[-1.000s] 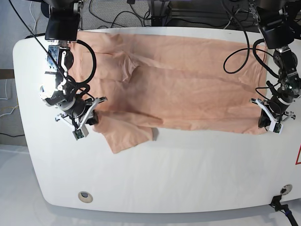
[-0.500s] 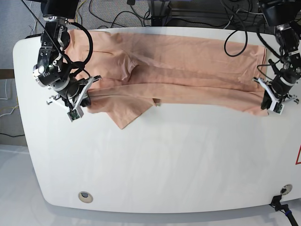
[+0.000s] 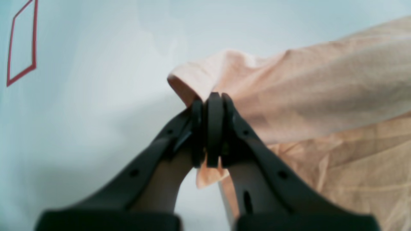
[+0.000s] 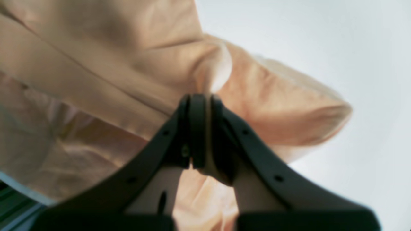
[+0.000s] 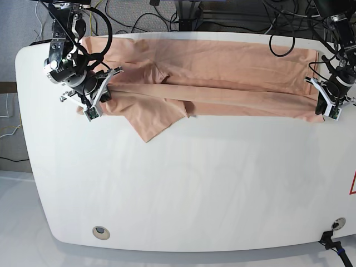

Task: Fold the T-shirt properly
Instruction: 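Lift the hem and fold it over toward the folded collar edge, then lay the hem down and flip the shirt, exposing the smiley patch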

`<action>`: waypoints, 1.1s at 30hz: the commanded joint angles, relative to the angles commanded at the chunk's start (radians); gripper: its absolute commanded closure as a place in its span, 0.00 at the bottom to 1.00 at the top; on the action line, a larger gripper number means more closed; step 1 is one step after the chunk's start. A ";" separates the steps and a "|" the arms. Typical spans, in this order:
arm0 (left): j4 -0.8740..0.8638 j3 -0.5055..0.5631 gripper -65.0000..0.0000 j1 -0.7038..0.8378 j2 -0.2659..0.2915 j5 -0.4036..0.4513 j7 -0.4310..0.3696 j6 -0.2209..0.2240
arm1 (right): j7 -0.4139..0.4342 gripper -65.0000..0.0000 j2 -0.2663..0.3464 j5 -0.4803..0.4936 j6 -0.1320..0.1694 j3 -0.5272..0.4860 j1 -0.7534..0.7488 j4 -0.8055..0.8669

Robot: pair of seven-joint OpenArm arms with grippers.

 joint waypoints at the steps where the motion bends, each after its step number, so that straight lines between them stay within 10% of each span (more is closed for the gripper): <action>1: 0.000 0.000 1.00 0.002 0.000 0.000 0.000 0.000 | -0.002 0.97 0.000 0.000 0.000 0.000 -0.002 0.000; 4: 0.000 0.000 1.00 0.003 0.000 0.002 0.018 0.000 | -0.002 0.79 0.000 0.000 0.000 -0.002 -0.023 0.000; 11: 0.064 -0.005 0.49 0.029 -0.002 0.002 0.068 0.000 | -0.002 0.41 0.006 0.000 0.000 -0.002 -0.057 0.002; 33: 0.181 0.066 0.48 0.021 0.092 -0.003 0.069 0.000 | 0.006 0.41 -0.118 0.000 0.055 0.003 0.367 -0.284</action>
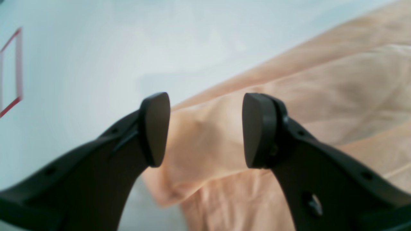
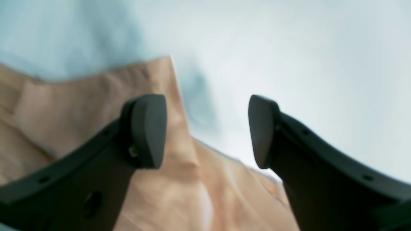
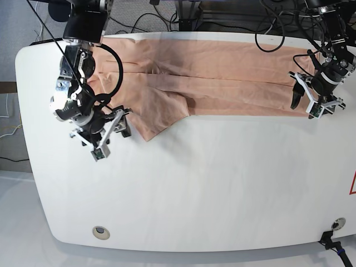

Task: Fold the T-shirt properly
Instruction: 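Lay the hem down and flip the shirt, exposing the smiley patch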

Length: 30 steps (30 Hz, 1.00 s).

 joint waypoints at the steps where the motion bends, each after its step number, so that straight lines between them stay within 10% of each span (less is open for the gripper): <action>1: 0.000 0.000 0.48 -0.002 0.015 0.000 0.000 0.000 | 0.003 0.41 -0.014 0.000 0.000 0.000 0.014 -0.031; 25: -0.002 -0.002 0.48 -0.055 0.078 0.002 0.000 0.000 | 0.063 0.42 -0.140 0.002 0.051 -0.005 0.005 -0.292; 30: -0.002 -0.002 0.48 -0.055 0.078 0.002 0.000 0.000 | 0.063 0.80 -0.138 0.002 0.051 -0.005 0.005 -0.292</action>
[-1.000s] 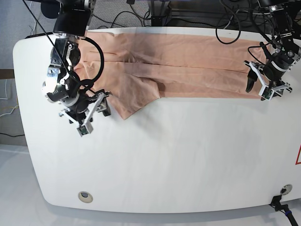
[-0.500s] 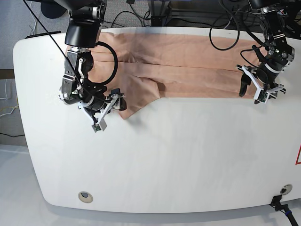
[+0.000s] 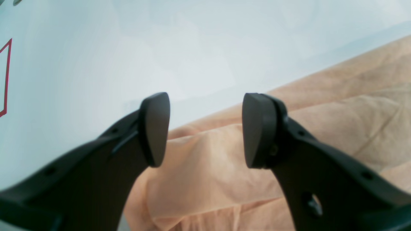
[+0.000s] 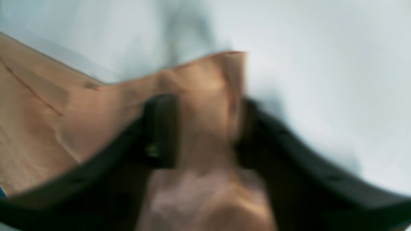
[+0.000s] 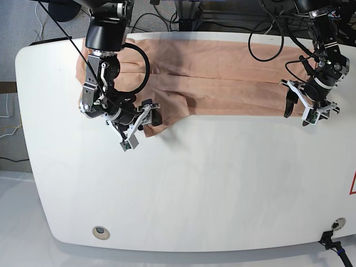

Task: Fold the T-shirt properly
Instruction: 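Lay the hem down and flip the shirt, exposing the smiley patch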

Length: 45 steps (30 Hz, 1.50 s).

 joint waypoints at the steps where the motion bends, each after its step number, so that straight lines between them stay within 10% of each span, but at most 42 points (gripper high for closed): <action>1: 0.000 0.000 0.48 0.000 0.000 0.000 0.000 0.000 | 0.000 0.91 0.000 0.000 0.000 0.000 0.000 0.002; 4: 0.000 0.000 0.48 0.000 0.000 0.000 0.000 0.000 | -0.003 1.00 0.000 0.000 0.006 0.000 -0.002 0.002; 8: 0.000 0.000 0.48 0.000 0.000 0.002 0.000 0.000 | -0.072 1.00 0.000 0.017 0.108 0.003 -0.008 0.032; 27: -0.044 0.000 0.48 0.000 0.000 0.003 0.000 0.000 | -0.213 1.00 0.164 0.730 0.108 -0.002 -0.287 0.391; 45: -0.048 0.000 0.48 0.000 0.000 0.003 0.000 0.000 | -0.364 1.00 0.255 0.999 0.108 -0.026 -0.557 0.405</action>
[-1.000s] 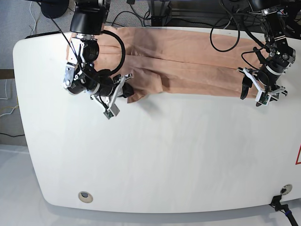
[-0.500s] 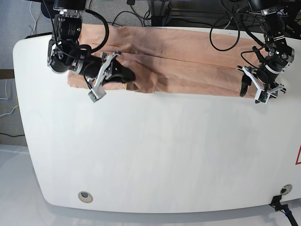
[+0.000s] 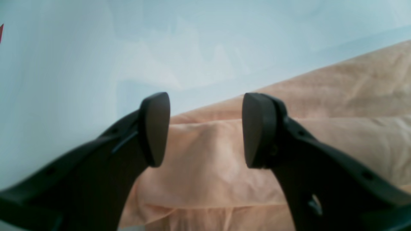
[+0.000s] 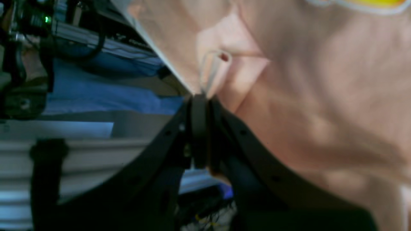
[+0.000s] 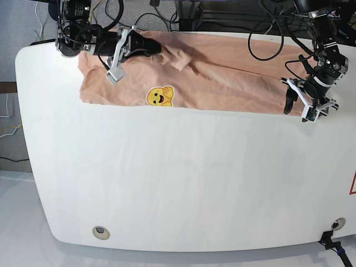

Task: Fold the T-shirt properly
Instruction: 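Lay the hem down and flip the shirt, exposing the smiley patch, then grasp the shirt's folded ends with both grippers and smooth them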

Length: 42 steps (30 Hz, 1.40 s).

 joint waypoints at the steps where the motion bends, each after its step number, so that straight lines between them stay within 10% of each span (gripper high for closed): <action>1: 0.000 0.000 0.48 0.000 0.000 0.000 0.000 0.000 | 0.000 0.92 0.011 0.008 0.000 -0.018 -0.003 0.000; 6: -0.002 0.000 0.48 0.000 0.000 0.000 0.000 0.000 | 0.000 0.58 0.044 0.061 -0.039 -0.074 -0.032 -0.005; 18: -0.044 0.000 0.48 -0.021 -0.002 0.000 0.000 0.000 | 0.005 0.58 0.149 0.080 -0.041 -0.115 0.021 -0.005; 25: -0.012 0.000 0.48 -0.012 0.000 -0.006 0.000 0.000 | 0.005 0.58 0.109 -0.206 -0.041 -0.049 0.180 -0.003; 28: 0.038 0.002 0.48 0.025 0.000 -0.006 0.026 0.000 | 0.005 0.63 0.091 -0.279 -0.041 -0.051 0.199 0.000; 33: 0.104 0.000 0.62 0.052 0.003 -0.006 0.100 0.000 | 0.005 1.00 0.044 -0.356 -0.041 -0.051 0.193 0.000; 36: 0.103 0.000 0.99 0.071 0.017 -0.003 0.104 0.000 | 0.005 1.00 0.034 -0.390 -0.041 -0.051 0.183 -0.003; 42: 0.097 0.026 1.00 0.118 0.025 0.000 0.104 0.000 | 0.057 1.00 0.040 -0.465 -0.038 -0.051 0.155 -0.005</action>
